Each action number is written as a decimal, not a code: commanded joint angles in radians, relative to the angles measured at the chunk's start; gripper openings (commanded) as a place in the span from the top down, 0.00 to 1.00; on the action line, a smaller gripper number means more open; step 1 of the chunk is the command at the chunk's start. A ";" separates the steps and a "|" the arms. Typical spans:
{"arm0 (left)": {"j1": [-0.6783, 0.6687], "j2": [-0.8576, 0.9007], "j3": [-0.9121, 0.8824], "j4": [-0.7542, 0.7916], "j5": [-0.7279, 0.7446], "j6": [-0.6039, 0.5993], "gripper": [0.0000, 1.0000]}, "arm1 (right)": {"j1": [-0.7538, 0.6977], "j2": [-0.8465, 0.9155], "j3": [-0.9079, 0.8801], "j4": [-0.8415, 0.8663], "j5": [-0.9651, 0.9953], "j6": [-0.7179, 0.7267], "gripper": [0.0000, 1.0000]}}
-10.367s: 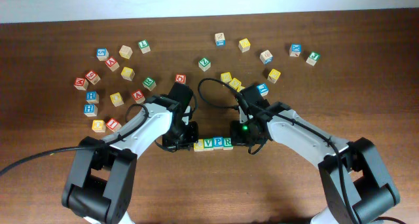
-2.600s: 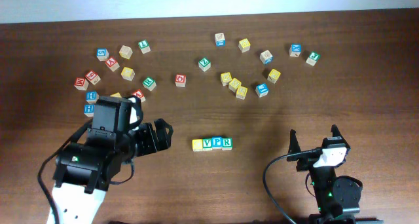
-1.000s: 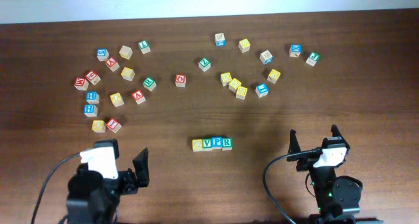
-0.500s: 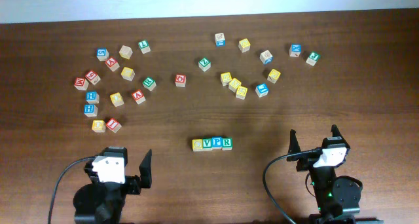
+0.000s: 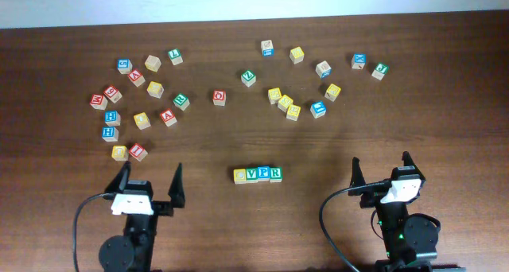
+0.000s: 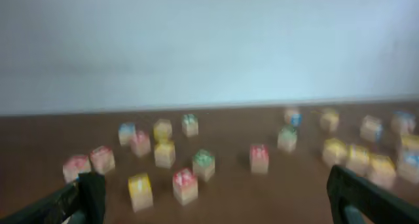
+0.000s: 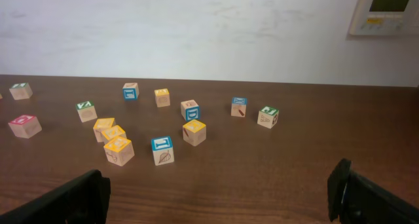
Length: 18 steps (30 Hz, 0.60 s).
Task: Spell out CVPR
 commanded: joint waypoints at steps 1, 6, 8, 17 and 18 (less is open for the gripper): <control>0.018 -0.010 -0.039 0.016 -0.005 -0.069 0.01 | 0.001 -0.008 -0.005 -0.006 0.011 0.011 0.02; 0.018 -0.010 -0.039 -0.063 -0.046 -0.069 0.01 | 0.001 -0.008 -0.005 -0.006 0.011 0.011 0.02; 0.018 -0.010 -0.039 -0.079 -0.066 -0.068 0.01 | 0.001 -0.008 -0.005 -0.006 0.011 0.011 0.02; 0.018 -0.010 -0.039 -0.082 -0.107 -0.004 0.01 | 0.001 -0.008 -0.005 -0.006 0.011 0.011 0.02; 0.018 -0.010 -0.039 -0.082 -0.107 -0.004 0.01 | 0.001 -0.008 -0.005 -0.006 0.011 0.011 0.02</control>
